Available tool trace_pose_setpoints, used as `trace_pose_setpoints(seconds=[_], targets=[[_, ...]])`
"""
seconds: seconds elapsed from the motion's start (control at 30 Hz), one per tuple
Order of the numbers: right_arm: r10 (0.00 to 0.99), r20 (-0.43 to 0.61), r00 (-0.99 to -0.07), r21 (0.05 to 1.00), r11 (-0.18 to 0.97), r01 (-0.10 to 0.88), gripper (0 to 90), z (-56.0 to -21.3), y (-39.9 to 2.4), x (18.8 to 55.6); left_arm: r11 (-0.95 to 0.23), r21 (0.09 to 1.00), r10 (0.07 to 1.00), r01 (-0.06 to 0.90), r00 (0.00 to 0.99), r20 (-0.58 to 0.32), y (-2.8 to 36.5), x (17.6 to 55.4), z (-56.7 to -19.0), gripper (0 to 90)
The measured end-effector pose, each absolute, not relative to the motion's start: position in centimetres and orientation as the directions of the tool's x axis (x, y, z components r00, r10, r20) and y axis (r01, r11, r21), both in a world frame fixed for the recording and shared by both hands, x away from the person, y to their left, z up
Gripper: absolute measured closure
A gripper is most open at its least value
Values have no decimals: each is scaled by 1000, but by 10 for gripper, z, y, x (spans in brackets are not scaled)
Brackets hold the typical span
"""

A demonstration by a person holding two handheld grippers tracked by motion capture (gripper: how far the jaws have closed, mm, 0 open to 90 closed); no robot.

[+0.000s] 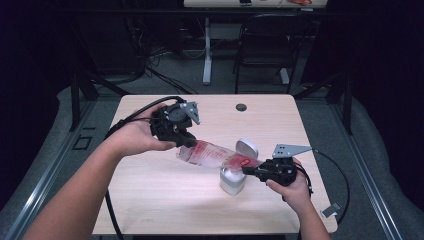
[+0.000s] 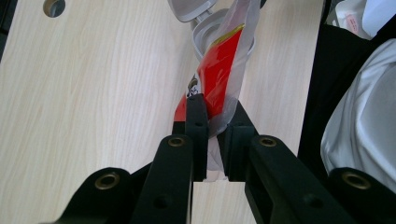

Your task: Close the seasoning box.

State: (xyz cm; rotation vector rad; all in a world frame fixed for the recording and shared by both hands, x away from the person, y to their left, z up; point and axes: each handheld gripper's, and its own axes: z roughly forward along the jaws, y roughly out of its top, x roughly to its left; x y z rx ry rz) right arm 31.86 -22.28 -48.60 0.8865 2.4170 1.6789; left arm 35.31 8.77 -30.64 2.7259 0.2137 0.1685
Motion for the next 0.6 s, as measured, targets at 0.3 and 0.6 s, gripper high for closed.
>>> trace_pose_setpoints(seconds=[0.3, 0.6], targets=[[471, 279, -837, 877, 231, 422, 778, -491, -225, 321, -903, 410, 180, 132, 980, 80, 91, 354, -310, 834], [482, 248, -841, 886, 239, 398, 857, -489, -223, 318, -898, 416, 189, 141, 979, 77, 96, 354, -314, 830]])
